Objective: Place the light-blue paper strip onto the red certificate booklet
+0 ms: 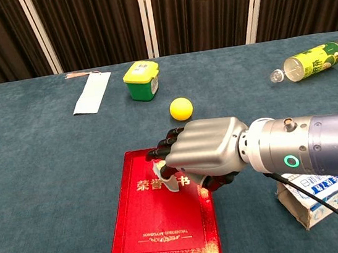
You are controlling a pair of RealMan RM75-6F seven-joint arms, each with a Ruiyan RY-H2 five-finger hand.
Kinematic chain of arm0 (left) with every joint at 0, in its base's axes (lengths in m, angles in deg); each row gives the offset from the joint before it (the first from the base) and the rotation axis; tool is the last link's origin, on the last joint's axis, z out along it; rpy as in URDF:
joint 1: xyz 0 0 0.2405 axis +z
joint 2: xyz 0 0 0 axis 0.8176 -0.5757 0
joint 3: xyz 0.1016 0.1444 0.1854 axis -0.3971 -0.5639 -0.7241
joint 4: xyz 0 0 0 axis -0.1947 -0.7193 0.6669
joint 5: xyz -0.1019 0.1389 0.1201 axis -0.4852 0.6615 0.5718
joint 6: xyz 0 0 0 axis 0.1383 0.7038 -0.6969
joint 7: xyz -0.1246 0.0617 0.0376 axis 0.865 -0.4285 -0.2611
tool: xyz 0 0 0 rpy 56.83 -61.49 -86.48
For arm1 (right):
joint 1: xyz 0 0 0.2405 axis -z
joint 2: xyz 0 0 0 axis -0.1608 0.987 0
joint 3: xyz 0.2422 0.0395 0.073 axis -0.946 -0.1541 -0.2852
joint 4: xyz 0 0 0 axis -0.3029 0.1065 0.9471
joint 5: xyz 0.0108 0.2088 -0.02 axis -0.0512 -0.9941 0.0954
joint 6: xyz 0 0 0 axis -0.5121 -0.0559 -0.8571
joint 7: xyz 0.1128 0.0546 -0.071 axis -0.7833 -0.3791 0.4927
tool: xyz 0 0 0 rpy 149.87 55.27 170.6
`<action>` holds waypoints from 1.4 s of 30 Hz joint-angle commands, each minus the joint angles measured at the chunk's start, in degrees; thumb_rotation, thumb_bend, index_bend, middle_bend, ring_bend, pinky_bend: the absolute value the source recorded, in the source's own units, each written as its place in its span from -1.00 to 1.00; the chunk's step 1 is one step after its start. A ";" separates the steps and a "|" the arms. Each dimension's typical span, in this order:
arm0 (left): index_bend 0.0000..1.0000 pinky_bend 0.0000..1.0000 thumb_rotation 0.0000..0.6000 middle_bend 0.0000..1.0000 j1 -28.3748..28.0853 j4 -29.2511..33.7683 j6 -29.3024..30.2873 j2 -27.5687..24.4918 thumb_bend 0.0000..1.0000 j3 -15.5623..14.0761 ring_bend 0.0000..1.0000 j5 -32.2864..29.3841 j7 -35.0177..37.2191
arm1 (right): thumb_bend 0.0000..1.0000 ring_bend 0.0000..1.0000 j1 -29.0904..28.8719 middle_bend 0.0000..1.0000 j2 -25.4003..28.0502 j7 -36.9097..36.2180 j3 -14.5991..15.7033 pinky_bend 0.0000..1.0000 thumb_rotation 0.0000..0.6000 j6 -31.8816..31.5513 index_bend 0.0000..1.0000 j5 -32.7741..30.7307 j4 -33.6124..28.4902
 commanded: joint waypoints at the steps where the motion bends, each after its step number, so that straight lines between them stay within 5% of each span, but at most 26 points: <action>1: -1.00 -1.00 1.00 -1.00 0.03 0.02 0.04 -0.01 -1.00 0.01 -1.00 0.05 0.03 | 0.91 -1.00 -0.04 -1.00 -0.03 0.11 0.11 -1.00 1.00 0.00 -0.22 0.04 -0.09; 23: -1.00 -1.00 1.00 -1.00 0.40 0.52 0.41 -0.46 -1.00 -0.08 -1.00 0.91 0.69 | 0.91 -1.00 0.17 -1.00 1.61 -0.73 -1.20 -1.00 1.00 -2.17 -0.22 1.68 -3.25; 42: -1.00 -1.00 1.00 -1.00 0.23 0.33 0.01 -0.33 -1.00 0.09 -1.00 0.48 0.51 | 0.91 -1.00 0.56 -1.00 -0.44 -0.99 -0.25 -1.00 1.00 -1.03 -0.22 0.99 1.10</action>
